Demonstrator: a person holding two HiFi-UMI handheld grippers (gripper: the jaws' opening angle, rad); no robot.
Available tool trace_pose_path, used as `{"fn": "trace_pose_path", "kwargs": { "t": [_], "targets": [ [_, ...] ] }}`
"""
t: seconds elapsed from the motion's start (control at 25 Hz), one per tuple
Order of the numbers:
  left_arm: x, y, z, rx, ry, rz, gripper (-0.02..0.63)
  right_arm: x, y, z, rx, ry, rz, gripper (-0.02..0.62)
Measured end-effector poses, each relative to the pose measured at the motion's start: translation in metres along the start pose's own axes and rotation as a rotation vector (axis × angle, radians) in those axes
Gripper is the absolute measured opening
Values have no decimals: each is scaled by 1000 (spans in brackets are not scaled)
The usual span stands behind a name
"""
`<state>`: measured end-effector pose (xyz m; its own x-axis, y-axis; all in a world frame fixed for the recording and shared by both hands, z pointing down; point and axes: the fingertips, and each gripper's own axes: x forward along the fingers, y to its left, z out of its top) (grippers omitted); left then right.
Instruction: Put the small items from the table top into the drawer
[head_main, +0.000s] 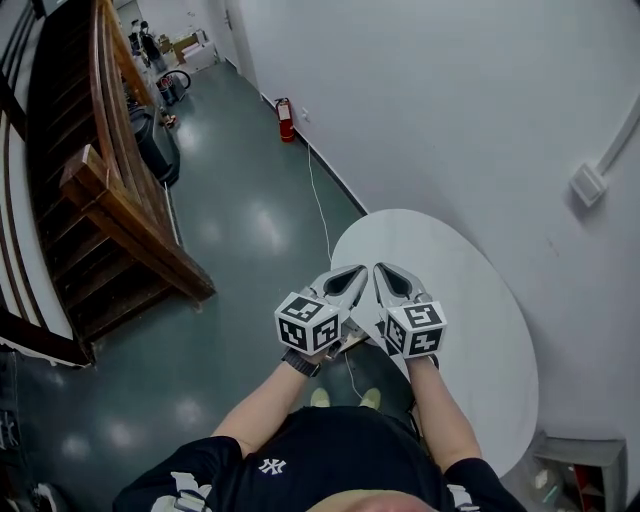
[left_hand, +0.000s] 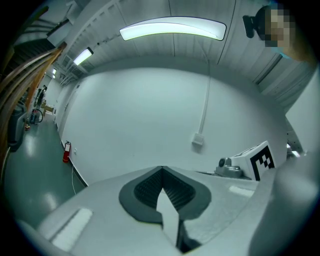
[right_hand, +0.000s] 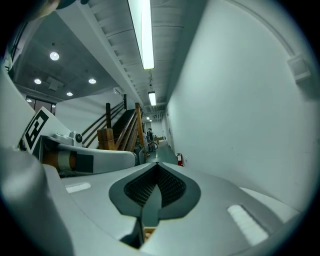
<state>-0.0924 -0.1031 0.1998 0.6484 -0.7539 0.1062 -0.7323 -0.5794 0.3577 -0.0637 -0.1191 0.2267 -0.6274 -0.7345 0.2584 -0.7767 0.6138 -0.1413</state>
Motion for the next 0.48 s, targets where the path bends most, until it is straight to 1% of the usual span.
{"fn": "trace_pose_path", "kwargs": {
  "t": [0.24,0.48],
  "targets": [
    [8,-4,13,38,-16,14,1,-5,-12,8,5,-17,5,26],
    [13,-8,12,45,-14,15,1,-6,-17,13,1,-42,12,26]
  ]
}}
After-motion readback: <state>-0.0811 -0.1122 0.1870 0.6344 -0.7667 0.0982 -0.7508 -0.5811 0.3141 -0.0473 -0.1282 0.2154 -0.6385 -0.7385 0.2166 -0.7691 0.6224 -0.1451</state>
